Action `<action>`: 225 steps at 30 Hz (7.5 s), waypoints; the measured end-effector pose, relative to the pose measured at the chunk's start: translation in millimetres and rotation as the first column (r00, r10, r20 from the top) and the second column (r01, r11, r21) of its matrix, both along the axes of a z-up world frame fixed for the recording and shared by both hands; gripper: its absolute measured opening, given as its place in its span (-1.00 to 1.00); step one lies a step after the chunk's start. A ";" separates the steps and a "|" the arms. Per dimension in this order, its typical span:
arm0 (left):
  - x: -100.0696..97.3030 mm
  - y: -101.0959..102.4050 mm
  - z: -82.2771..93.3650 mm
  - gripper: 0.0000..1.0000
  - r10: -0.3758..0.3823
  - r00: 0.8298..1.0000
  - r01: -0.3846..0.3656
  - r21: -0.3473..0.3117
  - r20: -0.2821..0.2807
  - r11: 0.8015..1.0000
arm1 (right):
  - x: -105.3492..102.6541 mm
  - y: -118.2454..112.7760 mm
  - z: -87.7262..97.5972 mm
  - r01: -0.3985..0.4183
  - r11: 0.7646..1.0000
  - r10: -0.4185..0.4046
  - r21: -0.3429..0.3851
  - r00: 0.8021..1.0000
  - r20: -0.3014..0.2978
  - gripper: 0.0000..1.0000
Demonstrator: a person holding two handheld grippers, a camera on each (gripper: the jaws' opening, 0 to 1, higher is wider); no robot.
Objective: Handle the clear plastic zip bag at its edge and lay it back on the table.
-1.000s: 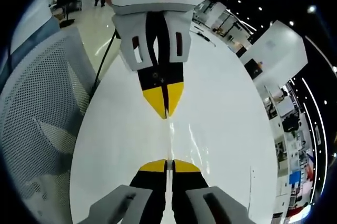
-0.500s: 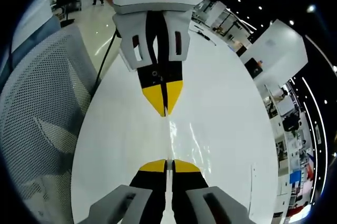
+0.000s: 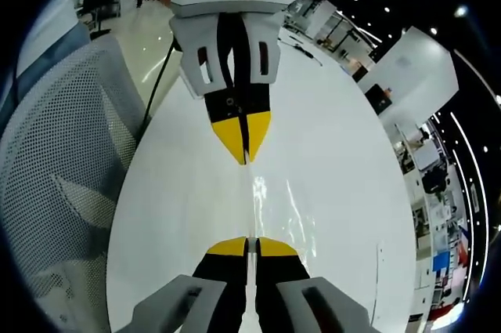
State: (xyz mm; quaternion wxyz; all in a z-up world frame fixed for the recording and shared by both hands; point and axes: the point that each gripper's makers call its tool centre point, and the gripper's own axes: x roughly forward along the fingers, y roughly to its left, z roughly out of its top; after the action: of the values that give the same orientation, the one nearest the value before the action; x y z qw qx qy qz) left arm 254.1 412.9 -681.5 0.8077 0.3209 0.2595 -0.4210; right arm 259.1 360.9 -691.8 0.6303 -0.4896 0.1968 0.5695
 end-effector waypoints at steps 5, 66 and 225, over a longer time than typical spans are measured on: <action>-0.6 1.3 -0.6 -1.00 0.005 1.000 -0.005 -0.002 -0.003 1.000 | -0.1 -0.6 0.2 -0.001 1.000 0.001 -0.002 1.000 0.002 -1.00; -4.2 15.8 0.7 -1.00 0.023 1.000 -0.023 0.007 -0.007 1.000 | -0.7 -23.7 5.2 0.035 0.999 -0.035 -0.021 0.999 0.023 -1.00; -16.5 9.4 -0.4 -1.00 -0.031 0.999 0.031 0.022 0.016 0.999 | -12.8 16.7 -6.4 -0.105 0.994 0.104 -0.040 0.994 -0.021 -0.89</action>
State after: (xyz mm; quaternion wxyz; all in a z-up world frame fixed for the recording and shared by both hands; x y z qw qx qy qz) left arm 237.6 422.3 -681.9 0.7995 0.3373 0.2526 -0.4280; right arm 246.3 377.6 -698.2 0.5874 -0.5067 0.1884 0.6022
